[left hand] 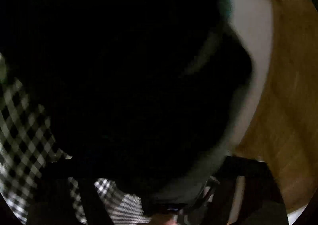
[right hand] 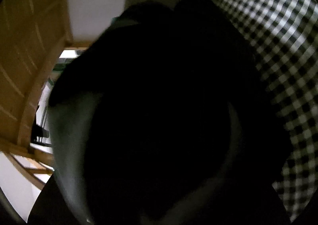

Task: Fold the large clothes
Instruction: 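Lift the jacket and carry it toward the pink teddy with both grippers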

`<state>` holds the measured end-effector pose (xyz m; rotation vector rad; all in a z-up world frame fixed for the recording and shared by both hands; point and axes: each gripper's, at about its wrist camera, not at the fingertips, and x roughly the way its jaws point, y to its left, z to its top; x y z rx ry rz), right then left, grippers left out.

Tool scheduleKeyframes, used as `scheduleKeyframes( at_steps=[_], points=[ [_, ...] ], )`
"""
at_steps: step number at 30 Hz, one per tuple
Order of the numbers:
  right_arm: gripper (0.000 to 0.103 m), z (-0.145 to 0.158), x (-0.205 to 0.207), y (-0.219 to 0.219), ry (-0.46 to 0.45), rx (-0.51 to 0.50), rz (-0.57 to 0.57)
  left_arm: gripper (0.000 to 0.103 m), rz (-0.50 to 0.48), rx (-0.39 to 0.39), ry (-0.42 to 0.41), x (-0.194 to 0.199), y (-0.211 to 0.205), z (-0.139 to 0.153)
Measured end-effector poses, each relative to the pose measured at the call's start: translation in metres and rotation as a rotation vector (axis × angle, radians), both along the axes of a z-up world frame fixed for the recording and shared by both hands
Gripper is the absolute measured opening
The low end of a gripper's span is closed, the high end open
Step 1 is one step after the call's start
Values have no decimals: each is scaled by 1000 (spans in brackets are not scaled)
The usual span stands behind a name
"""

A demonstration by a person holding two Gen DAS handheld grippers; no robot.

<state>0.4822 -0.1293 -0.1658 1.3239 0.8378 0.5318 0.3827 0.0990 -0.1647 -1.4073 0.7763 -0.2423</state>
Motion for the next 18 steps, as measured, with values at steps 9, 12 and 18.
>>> scheduleKeyframes(
  at_steps=[9,12,18],
  points=[
    [46,66,-37,-62,-156,-100,-18,43,-73,55,-153,-49,-74,66],
    [46,100,-29,-77,-239,-118,-35,40,-97,87,-228,-48,-93,102],
    [46,162,-19,-112,-368,-116,-58,40,-135,129,-376,-38,-150,162]
  ],
)
